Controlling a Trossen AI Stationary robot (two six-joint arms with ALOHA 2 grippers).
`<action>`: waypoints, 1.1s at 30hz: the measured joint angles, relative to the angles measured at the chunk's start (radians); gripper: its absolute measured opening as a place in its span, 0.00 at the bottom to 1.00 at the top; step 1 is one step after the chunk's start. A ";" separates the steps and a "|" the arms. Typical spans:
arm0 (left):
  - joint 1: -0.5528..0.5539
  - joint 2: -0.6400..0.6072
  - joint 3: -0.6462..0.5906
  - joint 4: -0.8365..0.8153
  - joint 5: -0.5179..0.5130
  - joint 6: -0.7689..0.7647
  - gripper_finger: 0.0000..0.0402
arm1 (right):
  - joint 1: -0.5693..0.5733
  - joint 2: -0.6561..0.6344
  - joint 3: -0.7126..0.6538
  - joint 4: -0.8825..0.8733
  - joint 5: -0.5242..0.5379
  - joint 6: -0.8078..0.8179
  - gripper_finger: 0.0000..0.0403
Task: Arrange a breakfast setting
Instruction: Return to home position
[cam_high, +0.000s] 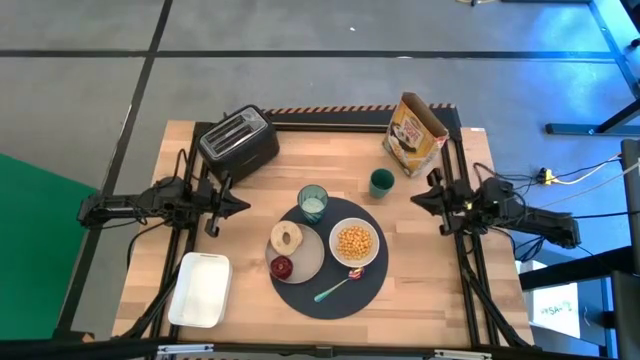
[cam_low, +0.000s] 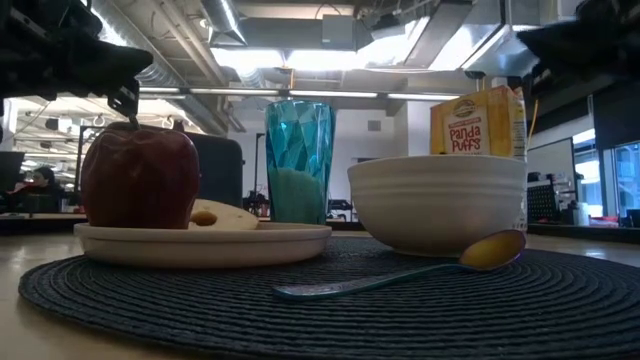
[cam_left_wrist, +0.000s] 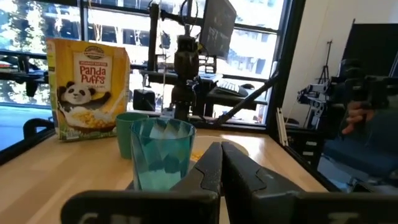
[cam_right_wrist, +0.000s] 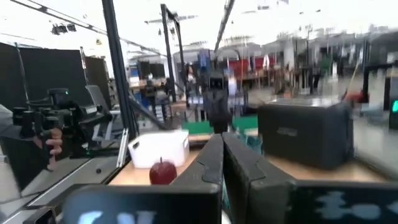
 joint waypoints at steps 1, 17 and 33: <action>0.000 0.000 0.000 -0.001 0.000 0.005 0.00 | 0.000 0.003 -0.018 0.013 0.001 0.014 0.00; 0.000 0.000 -0.011 -0.005 -0.004 0.123 0.00 | 0.001 0.002 -0.092 0.047 -0.063 0.053 0.00; 0.000 0.000 -0.011 -0.049 0.119 0.041 0.00 | 0.000 0.002 -0.092 0.023 -0.026 0.054 0.00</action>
